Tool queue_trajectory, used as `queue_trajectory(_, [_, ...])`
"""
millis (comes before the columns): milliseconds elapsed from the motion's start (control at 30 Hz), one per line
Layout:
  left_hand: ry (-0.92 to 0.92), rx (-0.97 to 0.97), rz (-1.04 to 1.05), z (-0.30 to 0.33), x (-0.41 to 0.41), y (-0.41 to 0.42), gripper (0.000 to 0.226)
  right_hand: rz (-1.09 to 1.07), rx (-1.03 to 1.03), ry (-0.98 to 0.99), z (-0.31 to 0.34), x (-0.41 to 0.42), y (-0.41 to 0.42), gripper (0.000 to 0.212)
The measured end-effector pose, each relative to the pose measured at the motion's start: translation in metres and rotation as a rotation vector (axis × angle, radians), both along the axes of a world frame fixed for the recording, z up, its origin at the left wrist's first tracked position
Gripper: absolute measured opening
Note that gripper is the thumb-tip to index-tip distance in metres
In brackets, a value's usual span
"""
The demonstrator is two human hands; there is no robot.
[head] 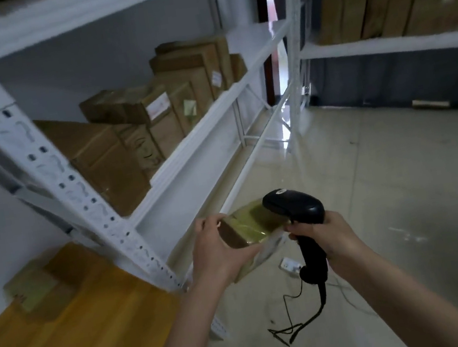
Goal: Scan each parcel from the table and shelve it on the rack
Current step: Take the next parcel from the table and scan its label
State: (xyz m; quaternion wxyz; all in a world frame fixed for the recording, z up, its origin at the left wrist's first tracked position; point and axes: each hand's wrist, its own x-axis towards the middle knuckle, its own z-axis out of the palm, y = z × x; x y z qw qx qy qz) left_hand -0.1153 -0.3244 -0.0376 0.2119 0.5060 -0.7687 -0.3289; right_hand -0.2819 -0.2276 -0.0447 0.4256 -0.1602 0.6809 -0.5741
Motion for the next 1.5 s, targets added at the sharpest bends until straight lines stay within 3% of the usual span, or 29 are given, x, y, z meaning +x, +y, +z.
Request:
queue_trajectory(200, [0.153,-0.095,0.125,0.008,-0.094,0.016,0.078,-0.021,-0.068,-0.004,0.013,-0.097,0.022,0.018])
queue_trajectory(700, [0.204,-0.149,0.216,0.011,-0.229,0.004,0.074,-0.092,-0.189,-0.143,0.025,-0.228,0.007,0.02])
queue_trajectory(1033, [0.305,-0.047,0.327,0.009,-0.299,-0.083,0.072,-0.026,-0.212,-0.145,0.038,-0.299,-0.097,0.016])
queue_trajectory(1300, [0.413,-0.035,0.436,0.022,-0.331,-0.174,0.068,0.038,-0.245,-0.13,0.056,-0.333,-0.199,0.032])
queue_trajectory(1500, [0.431,-0.051,0.422,0.034,-0.346,-0.22,0.068,0.017,-0.267,-0.159,0.078,-0.352,-0.247,0.025])
